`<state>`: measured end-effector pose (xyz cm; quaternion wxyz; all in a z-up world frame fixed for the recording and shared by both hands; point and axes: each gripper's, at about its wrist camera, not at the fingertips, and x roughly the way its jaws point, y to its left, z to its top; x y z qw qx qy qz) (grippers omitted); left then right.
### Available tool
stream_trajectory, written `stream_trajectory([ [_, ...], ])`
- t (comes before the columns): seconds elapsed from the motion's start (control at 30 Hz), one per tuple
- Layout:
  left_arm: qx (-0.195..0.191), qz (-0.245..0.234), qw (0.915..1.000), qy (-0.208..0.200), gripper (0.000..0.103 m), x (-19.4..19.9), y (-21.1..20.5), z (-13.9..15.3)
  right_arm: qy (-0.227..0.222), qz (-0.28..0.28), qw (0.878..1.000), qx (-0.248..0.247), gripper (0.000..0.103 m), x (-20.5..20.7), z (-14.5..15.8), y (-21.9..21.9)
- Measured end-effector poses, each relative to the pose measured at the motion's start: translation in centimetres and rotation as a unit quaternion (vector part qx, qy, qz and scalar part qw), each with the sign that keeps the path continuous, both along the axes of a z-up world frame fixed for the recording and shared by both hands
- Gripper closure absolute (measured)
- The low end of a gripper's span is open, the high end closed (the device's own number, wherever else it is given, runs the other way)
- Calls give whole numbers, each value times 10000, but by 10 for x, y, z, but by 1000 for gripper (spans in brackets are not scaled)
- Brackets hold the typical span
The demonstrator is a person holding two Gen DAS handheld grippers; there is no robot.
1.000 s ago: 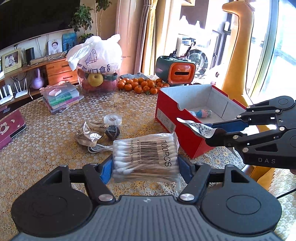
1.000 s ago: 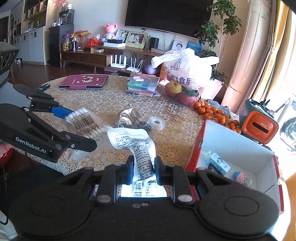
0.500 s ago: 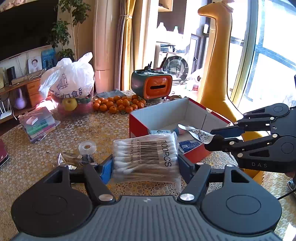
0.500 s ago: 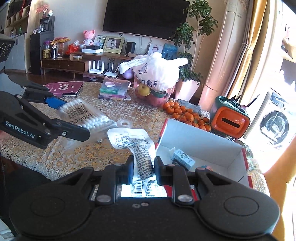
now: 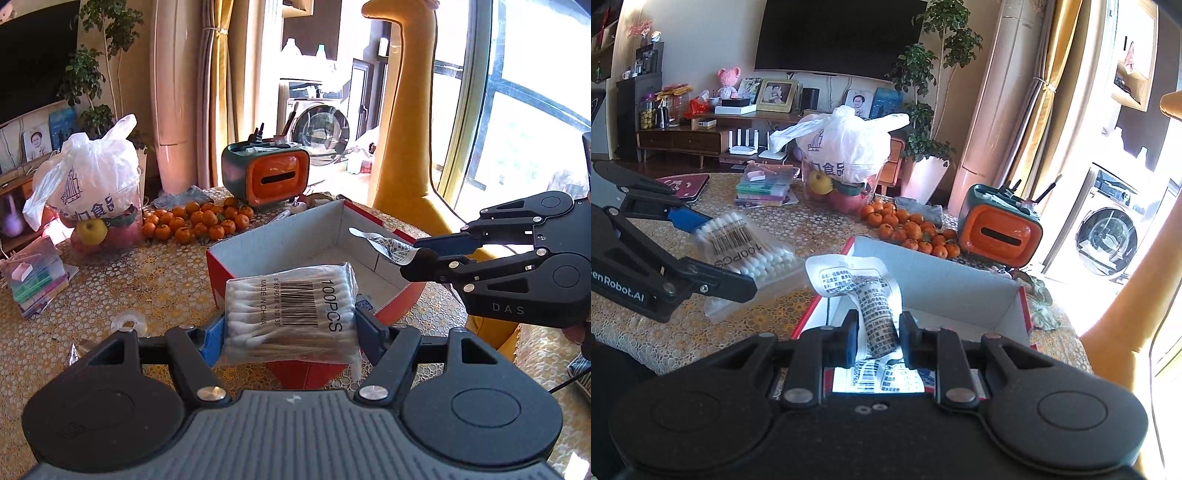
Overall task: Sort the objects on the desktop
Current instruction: 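Lift and carry the swab pack and sachet over the red shoebox with both tools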
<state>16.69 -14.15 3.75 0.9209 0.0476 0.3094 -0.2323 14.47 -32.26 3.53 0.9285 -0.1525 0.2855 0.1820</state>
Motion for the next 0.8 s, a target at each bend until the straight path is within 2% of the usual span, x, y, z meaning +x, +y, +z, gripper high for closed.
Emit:
stream_trajectory([
  [0.37,164,-234,9996,91,33,45,-42,-8,43,-337,9994,16,81,42,-8,-34],
  [0.6,390,-337,9981,344,33,75,-69,-24,208,-471,9986,120,81,71,-19,-47],
  [0.8,424,-365,9961,688,33,97,-87,-41,343,-610,9975,131,81,93,-32,-56],
])
